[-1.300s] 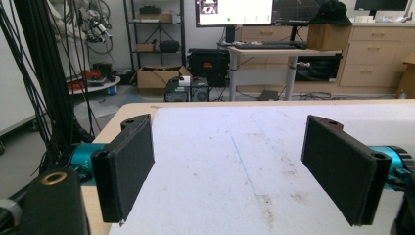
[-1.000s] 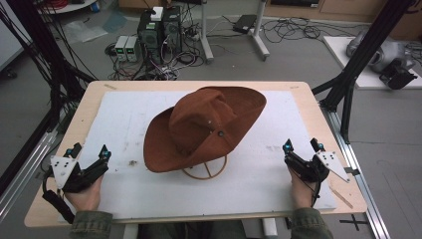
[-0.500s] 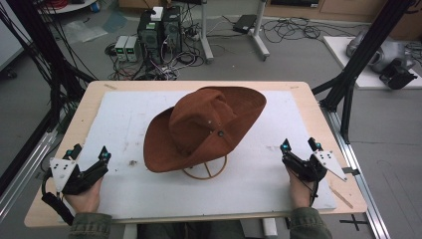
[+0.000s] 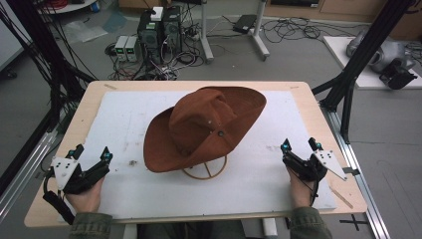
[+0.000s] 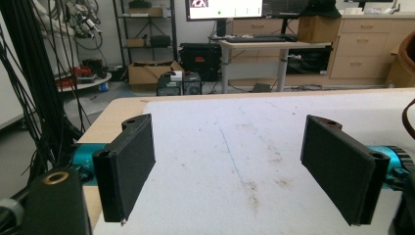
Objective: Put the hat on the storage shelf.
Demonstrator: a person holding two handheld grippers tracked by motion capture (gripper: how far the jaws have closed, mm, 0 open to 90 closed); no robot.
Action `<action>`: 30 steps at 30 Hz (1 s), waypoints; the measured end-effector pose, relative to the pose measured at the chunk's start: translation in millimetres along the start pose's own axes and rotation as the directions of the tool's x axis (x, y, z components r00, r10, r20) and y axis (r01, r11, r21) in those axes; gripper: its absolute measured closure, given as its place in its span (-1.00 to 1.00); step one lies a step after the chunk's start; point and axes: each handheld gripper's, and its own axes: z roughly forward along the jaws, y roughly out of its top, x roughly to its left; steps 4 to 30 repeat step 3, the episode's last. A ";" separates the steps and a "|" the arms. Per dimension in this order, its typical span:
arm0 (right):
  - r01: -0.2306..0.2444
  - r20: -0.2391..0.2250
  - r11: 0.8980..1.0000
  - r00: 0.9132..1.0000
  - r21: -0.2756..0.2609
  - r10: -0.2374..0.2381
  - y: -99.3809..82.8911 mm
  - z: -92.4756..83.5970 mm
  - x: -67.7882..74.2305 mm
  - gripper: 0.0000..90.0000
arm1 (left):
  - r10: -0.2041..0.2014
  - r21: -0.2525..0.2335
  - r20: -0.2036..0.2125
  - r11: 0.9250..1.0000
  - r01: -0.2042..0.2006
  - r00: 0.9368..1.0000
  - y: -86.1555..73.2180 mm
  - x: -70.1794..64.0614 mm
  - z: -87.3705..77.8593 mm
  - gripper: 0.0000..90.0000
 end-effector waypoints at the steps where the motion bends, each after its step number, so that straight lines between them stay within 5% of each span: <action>1: -0.004 0.001 1.000 1.000 0.002 0.004 -0.1 0.2 0.1 -0.81 | 0.002 0.004 0.002 1.000 -0.002 1.000 -0.1 0.2 0.1 -0.54; 30: -0.003 0.000 1.000 1.000 0.003 0.003 -0.2 0.6 -0.4 -0.81 | 0.002 0.005 0.004 1.000 -0.002 1.000 -0.1 0.3 0.5 -0.54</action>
